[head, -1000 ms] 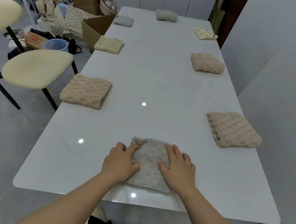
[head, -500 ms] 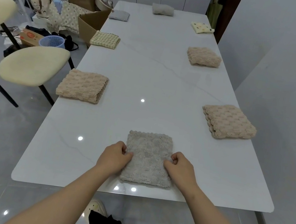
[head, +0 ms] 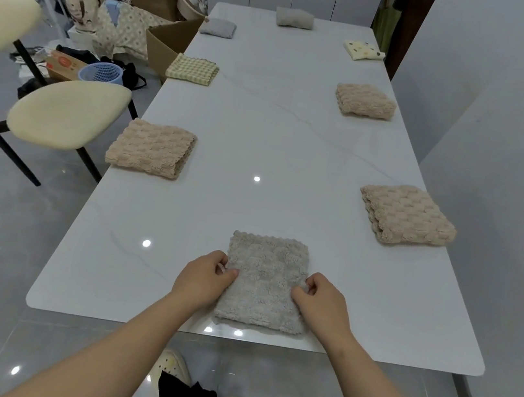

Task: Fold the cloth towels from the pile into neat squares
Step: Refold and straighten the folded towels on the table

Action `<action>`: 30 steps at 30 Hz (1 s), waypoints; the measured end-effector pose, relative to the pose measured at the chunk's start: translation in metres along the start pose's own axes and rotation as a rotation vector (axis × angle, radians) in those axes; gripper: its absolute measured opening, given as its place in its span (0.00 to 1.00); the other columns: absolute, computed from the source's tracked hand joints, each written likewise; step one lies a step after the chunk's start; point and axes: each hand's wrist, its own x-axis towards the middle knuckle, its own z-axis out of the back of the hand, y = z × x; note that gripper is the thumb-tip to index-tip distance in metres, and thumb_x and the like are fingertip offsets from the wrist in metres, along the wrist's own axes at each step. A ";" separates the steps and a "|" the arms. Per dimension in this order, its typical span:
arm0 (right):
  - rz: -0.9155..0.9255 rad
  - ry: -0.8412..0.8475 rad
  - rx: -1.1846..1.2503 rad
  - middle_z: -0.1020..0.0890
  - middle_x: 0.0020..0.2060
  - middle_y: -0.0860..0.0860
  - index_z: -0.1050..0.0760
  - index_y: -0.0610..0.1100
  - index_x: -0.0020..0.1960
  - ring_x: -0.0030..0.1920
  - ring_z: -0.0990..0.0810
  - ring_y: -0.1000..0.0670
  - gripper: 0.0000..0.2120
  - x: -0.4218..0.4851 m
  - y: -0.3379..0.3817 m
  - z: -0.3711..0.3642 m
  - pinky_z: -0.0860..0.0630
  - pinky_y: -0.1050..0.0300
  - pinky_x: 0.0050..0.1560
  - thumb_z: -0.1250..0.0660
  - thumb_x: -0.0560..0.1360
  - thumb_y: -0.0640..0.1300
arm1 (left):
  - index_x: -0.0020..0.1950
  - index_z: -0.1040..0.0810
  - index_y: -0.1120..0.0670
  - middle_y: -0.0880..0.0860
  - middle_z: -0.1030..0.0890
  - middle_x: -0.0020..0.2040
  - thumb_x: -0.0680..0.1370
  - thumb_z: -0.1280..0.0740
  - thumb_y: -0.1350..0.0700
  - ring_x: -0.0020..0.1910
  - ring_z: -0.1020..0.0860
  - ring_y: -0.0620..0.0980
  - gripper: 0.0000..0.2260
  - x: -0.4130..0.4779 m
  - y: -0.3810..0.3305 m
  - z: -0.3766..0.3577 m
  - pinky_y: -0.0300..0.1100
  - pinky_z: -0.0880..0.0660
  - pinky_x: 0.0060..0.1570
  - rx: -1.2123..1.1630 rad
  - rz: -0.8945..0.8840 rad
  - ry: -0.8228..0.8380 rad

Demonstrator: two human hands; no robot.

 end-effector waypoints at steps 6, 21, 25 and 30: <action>0.009 -0.030 0.059 0.30 0.31 0.53 0.31 0.44 0.40 0.32 0.33 0.57 0.08 0.003 0.001 0.001 0.37 0.64 0.32 0.37 0.76 0.46 | 0.49 0.27 0.51 0.46 0.27 0.37 0.78 0.39 0.49 0.42 0.27 0.49 0.07 0.003 -0.005 -0.004 0.38 0.34 0.35 0.016 -0.006 -0.054; -0.010 -0.063 0.053 0.29 0.33 0.54 0.31 0.45 0.45 0.33 0.31 0.56 0.05 0.030 0.028 -0.009 0.36 0.62 0.33 0.40 0.77 0.45 | 0.47 0.29 0.54 0.48 0.28 0.36 0.78 0.39 0.51 0.35 0.30 0.45 0.07 0.036 -0.012 0.019 0.39 0.33 0.35 0.048 -0.019 -0.024; -0.060 -0.085 0.113 0.27 0.37 0.54 0.31 0.46 0.52 0.38 0.28 0.55 0.06 0.032 0.031 -0.007 0.33 0.63 0.36 0.38 0.76 0.46 | 0.61 0.32 0.54 0.52 0.28 0.54 0.77 0.38 0.50 0.46 0.28 0.48 0.15 0.039 -0.016 0.025 0.41 0.31 0.43 0.088 -0.024 -0.053; -0.033 -0.192 0.000 0.25 0.49 0.52 0.29 0.44 0.60 0.49 0.26 0.52 0.13 0.037 0.032 0.006 0.32 0.59 0.47 0.38 0.76 0.45 | 0.63 0.31 0.53 0.52 0.29 0.60 0.78 0.41 0.52 0.57 0.29 0.50 0.14 0.043 -0.038 0.031 0.41 0.30 0.50 0.304 -0.264 -0.092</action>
